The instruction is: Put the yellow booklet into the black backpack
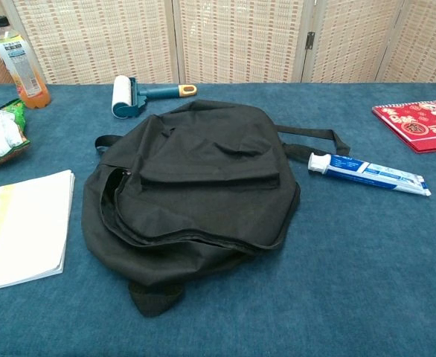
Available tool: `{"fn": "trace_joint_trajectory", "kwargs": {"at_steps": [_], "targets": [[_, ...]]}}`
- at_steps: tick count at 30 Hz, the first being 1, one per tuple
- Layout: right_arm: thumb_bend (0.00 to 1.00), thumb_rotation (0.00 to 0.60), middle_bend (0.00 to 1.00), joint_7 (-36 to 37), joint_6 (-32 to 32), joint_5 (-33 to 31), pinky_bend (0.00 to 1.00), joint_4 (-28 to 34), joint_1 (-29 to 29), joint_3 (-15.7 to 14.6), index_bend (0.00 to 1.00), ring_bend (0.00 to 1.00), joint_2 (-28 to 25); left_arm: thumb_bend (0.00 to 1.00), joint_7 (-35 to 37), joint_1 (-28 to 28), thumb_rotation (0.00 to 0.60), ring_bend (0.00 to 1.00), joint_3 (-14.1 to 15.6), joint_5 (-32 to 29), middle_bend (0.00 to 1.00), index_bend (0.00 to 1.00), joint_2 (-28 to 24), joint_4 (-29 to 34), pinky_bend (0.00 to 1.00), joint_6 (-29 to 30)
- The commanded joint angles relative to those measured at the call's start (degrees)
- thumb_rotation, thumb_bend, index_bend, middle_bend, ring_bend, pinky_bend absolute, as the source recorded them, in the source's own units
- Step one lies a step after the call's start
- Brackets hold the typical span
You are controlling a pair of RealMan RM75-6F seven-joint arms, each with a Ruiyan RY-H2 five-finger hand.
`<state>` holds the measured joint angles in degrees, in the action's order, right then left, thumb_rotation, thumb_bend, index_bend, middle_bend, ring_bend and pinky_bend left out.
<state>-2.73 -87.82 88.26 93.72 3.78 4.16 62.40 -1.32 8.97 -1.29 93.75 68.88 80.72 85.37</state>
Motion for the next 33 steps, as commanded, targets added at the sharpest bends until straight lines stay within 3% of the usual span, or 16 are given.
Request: {"fn": "trace_joint_trajectory", "kwargs": {"at_steps": [1,14,33], "targets": [[0.1,0.6,0.01,0.15,-0.18,0.37,0.07,0.17,0.05,-0.05,0.0,0.0,-0.18,0.19,2.21,2.33,0.6,0.07,1.67,3.82,0.09,0.0,2.17,-4.15,0.0,-1.24],[0.09,0.6,0.01,1.35,-0.91,0.54,0.07,-0.37,-0.8,-0.62,0.0,0.0,0.11,0.2,6.78,6.62,0.6,0.07,5.15,6.01,0.08,0.0,7.91,-11.8,0.0,-8.19],[0.09,0.6,0.01,-0.93,-1.76,2.08,0.07,1.9,-1.2,-1.12,0.0,0.0,0.08,0.22,14.11,6.28,0.6,0.07,7.46,5.15,0.08,0.0,16.07,-26.03,0.0,-7.82]]}}
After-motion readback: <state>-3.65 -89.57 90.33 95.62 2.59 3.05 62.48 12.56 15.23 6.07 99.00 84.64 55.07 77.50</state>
